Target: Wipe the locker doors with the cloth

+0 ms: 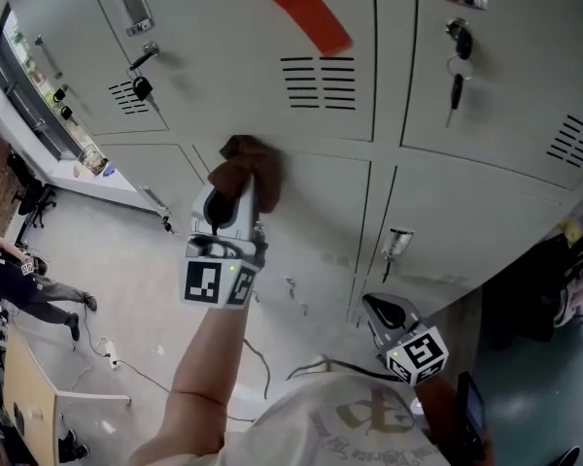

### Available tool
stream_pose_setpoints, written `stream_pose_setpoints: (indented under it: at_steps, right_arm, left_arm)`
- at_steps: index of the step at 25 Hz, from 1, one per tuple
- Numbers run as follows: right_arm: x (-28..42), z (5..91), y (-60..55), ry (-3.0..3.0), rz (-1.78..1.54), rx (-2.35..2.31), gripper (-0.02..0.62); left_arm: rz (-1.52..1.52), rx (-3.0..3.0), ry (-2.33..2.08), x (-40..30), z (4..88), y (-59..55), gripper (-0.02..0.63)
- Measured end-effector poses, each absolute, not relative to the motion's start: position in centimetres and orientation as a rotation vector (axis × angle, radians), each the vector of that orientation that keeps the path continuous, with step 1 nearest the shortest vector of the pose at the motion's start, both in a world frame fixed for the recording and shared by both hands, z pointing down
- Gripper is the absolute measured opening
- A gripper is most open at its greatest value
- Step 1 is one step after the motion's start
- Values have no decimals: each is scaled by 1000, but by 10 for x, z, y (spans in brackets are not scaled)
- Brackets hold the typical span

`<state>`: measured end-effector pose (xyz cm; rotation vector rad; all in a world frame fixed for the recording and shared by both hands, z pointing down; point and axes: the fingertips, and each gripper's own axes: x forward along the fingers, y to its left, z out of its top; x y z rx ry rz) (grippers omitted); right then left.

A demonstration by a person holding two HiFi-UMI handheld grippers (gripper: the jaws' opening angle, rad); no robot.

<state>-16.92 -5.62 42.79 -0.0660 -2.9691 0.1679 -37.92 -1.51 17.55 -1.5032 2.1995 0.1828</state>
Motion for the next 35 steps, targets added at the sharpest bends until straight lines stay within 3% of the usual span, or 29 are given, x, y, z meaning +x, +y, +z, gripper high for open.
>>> stream_pose_setpoints:
  at_steps: [11,21,28,31,35]
  right_arm:
    - [-168,430,-53,-2970,192,-82,8]
    - [-189,410,-40,-3038,157,-181,8]
    - [-308,445,56,-2949,233,-115,8]
    - [-292,444,62,-2925,207,-69,8]
    - [-164,439,-4,-2979,215,-66,8]
  left_arm:
    - [273,-1379,2353,-459,179,35,84]
    - [324,-1623,2433,-438,258,46,81]
    - [267,-1900,2409,-486,352,108,83]
    - [283,-2074,2359,-425,380,95,83]
    - [193,-2189,2305,-266,392,22,83]
